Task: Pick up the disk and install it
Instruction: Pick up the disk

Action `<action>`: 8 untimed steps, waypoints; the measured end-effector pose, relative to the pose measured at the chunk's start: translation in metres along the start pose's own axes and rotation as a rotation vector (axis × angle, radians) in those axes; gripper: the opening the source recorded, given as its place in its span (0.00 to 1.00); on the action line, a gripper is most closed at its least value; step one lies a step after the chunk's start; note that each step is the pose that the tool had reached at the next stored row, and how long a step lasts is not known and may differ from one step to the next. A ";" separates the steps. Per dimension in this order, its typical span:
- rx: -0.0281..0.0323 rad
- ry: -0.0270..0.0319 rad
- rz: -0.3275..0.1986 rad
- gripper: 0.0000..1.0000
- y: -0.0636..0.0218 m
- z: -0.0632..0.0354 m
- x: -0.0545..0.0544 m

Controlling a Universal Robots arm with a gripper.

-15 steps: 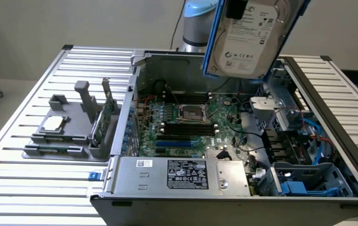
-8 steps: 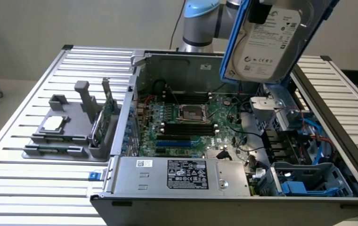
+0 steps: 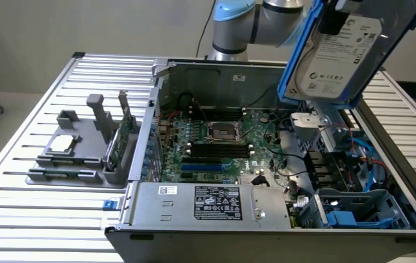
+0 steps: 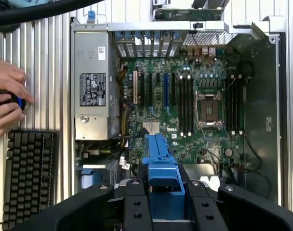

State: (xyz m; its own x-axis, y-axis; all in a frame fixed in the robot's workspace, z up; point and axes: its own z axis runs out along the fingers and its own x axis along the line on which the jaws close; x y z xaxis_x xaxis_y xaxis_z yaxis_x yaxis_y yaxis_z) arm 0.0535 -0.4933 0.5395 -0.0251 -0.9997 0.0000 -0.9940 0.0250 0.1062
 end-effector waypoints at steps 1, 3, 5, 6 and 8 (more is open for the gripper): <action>0.0000 -0.0010 0.000 0.33 -0.0035 -0.0004 0.002; -0.0001 -0.0030 0.000 0.33 -0.0100 -0.0010 0.005; -0.0001 -0.0051 -0.001 0.33 -0.0150 -0.0016 0.010; 0.0000 -0.0059 -0.001 0.33 -0.0169 -0.0018 0.012; 0.0022 -0.0077 -0.001 0.33 -0.0204 -0.0022 0.017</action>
State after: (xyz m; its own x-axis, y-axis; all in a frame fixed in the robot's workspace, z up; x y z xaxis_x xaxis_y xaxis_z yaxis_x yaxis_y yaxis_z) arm 0.0736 -0.5104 0.5395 -0.0251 -0.9997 -0.0078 -0.9943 0.0242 0.1040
